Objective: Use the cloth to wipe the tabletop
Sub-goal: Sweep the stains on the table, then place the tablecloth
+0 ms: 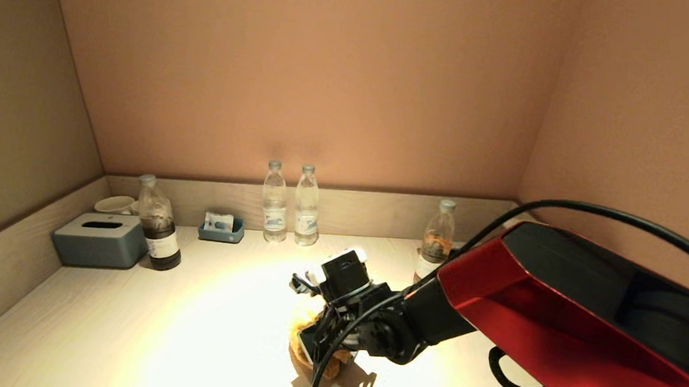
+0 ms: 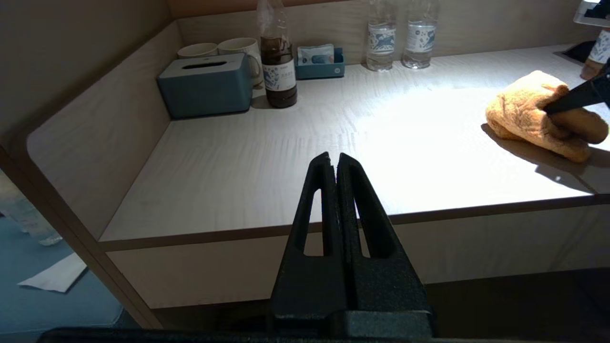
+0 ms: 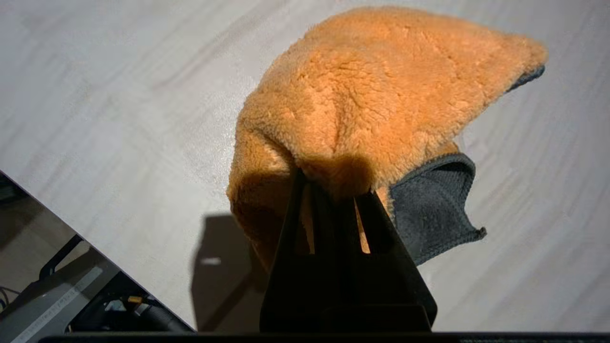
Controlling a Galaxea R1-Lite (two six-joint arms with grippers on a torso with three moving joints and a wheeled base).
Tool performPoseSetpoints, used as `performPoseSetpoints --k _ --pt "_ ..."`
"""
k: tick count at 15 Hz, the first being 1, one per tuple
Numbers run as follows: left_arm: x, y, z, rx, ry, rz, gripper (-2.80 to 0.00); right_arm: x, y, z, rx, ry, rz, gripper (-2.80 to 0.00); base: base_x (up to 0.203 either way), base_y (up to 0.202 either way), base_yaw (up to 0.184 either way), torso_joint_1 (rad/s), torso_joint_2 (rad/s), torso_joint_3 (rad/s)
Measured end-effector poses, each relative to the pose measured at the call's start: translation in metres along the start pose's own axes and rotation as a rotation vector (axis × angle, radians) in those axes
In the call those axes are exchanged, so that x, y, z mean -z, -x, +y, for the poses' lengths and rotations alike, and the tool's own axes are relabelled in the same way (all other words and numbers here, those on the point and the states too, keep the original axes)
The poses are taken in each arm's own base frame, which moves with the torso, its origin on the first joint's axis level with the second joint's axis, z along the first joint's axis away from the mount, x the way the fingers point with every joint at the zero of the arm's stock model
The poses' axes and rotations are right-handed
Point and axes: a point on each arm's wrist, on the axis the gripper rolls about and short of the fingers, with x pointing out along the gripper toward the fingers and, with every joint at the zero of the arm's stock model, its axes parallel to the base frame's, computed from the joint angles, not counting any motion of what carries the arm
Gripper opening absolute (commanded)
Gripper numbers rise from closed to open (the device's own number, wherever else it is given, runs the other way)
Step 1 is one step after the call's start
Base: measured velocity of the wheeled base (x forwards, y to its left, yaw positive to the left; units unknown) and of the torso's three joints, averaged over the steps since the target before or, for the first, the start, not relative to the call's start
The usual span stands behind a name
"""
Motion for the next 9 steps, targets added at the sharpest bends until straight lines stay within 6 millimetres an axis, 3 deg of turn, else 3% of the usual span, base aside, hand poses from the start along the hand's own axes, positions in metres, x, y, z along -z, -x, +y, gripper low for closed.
performPoseSetpoints --k 4,9 --pt "-0.023 -0.008 0.002 0.011 0.081 0.049 -2.80 -0.021 0.001 0.005 -0.009 0.010 -0.116 -2.80 0.000 0.000 0.000 0.000 0.00 0.000" --pt "-0.045 -0.033 0.004 0.033 0.146 0.085 -2.80 -0.067 -0.007 0.048 -0.065 0.071 -0.295 -2.80 0.000 0.000 0.000 0.000 0.00 0.000"
